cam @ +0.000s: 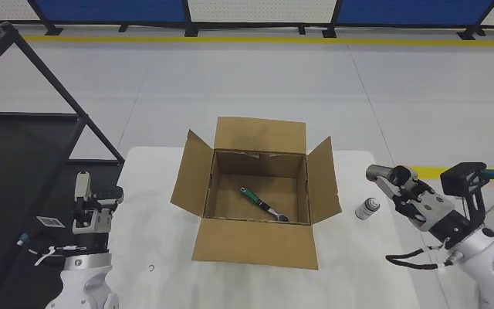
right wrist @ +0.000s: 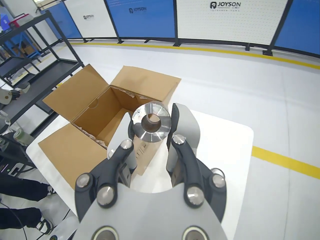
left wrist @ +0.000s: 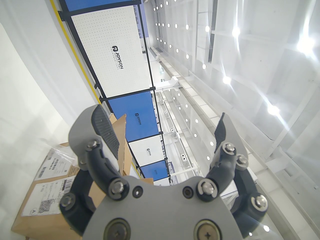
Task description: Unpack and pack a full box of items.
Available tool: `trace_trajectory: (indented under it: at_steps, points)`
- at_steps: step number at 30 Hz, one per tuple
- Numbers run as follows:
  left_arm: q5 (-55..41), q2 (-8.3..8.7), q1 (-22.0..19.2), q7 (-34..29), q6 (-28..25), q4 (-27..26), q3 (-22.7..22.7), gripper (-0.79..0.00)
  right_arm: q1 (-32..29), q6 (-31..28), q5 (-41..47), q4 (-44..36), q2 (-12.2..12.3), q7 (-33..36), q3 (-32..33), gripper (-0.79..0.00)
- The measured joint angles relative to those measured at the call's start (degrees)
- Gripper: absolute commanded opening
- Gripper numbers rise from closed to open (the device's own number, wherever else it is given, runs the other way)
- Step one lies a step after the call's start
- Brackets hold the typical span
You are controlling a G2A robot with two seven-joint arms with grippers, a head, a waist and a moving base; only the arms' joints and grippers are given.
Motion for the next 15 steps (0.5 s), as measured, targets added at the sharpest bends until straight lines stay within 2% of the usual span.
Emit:
trace_trajectory:
  at_steps: [6, 15]
  points:
    - [0.00, 0.00, 0.00, 0.00, 0.00, 0.00, 0.00, 0.000, -2.32, 0.37, -1.85, 1.50, 0.72, -0.38, 0.85, -0.785]
    - [0.00, 0.00, 0.00, 0.00, 0.00, 0.00, 0.00, 0.000, -3.31, 2.32, -11.56, 5.25, 1.62, -1.03, -3.68, -0.785]
